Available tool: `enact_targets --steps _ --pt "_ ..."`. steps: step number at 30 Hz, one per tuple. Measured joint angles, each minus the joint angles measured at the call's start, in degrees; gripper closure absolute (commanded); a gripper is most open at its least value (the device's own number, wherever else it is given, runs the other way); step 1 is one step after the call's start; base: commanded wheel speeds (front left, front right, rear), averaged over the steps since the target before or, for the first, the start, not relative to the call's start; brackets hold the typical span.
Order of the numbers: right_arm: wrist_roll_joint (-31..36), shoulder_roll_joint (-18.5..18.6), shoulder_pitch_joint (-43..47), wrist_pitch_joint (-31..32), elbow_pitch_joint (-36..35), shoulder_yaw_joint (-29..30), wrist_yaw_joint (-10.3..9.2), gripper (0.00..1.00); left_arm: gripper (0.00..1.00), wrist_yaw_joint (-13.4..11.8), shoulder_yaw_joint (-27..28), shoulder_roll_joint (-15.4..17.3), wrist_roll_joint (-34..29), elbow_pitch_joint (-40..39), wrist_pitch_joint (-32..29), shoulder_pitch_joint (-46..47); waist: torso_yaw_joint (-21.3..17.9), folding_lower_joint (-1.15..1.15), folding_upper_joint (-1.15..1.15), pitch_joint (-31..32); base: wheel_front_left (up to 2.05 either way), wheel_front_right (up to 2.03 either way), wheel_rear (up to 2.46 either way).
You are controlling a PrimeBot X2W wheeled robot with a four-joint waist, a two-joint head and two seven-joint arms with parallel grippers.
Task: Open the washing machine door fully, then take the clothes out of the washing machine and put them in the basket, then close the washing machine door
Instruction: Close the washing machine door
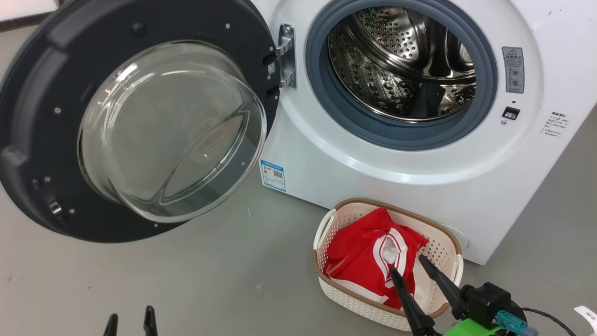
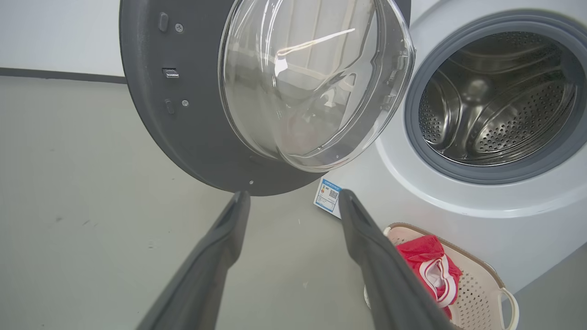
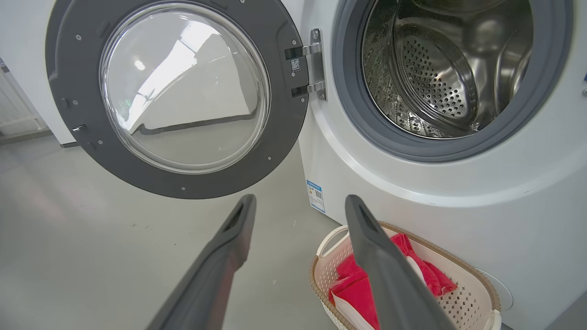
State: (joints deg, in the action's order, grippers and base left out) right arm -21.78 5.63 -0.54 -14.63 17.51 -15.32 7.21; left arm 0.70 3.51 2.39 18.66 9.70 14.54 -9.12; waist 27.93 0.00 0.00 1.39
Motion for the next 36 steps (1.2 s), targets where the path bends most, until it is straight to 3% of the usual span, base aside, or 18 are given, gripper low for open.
enact_targets --steps 6,7,8,9,15,20,25,26,29,36 --pt "-0.3 0.3 0.0 0.0 0.1 -0.2 0.0 0.0 0.0 -0.3 0.0 0.0 0.1 -0.5 0.0 -0.3 -0.1 0.0 0.0 0.2 0.0 0.0 0.0" --pt "-0.3 0.3 0.0 0.0 0.1 -0.2 0.0 0.0 0.16 -0.3 0.0 0.0 0.1 -0.8 0.0 -0.3 -0.2 0.0 0.0 0.2 0.0 0.0 0.0" --pt "-0.3 0.3 0.0 0.0 0.1 -0.2 0.0 0.0 0.73 -0.3 0.1 0.0 0.5 -1.1 0.0 -0.3 -0.2 0.0 0.0 0.3 0.0 0.0 0.0" --pt "-0.3 0.3 0.0 0.0 0.1 -0.2 0.0 0.0 1.0 -0.2 0.2 0.0 0.8 -1.6 0.0 -0.3 -0.3 0.0 0.0 0.4 0.0 0.0 0.0" --pt "-0.3 0.0 0.2 0.0 -0.2 0.6 0.0 0.0 1.0 2.3 5.2 -0.1 1.8 -6.6 0.0 1.1 -0.7 0.0 0.0 0.9 0.0 0.0 0.0" --pt "-0.3 -0.4 1.7 0.0 -0.8 2.0 0.0 0.0 1.0 4.8 11.9 2.1 0.3 -12.3 0.0 9.2 -1.0 -0.01 0.0 0.8 0.0 0.0 0.0" --pt "0.0 -0.6 2.4 0.0 -1.4 2.8 0.0 0.0 1.0 6.0 17.9 9.0 2.2 -12.6 0.2 20.4 -1.3 0.0 0.0 -0.1 0.0 0.0 0.0" --pt "0.1 -0.7 2.4 0.0 -1.5 2.8 0.0 0.0 1.0 6.4 20.5 12.3 5.1 -10.3 0.3 25.9 -1.6 0.0 0.0 -0.8 0.0 0.0 0.0" --pt "0.3 -0.7 2.2 0.0 -1.6 3.0 0.0 0.0 1.0 6.4 22.7 17.1 8.8 -6.4 0.3 33.6 -2.1 0.0 0.0 -2.1 0.0 0.0 0.0" --pt "1.2 -0.6 0.0 0.0 -1.6 3.3 0.0 0.0 1.0 6.5 18.8 28.2 20.4 10.0 -1.0 45.3 -3.0 0.0 0.0 -5.9 0.0 0.0 0.0"
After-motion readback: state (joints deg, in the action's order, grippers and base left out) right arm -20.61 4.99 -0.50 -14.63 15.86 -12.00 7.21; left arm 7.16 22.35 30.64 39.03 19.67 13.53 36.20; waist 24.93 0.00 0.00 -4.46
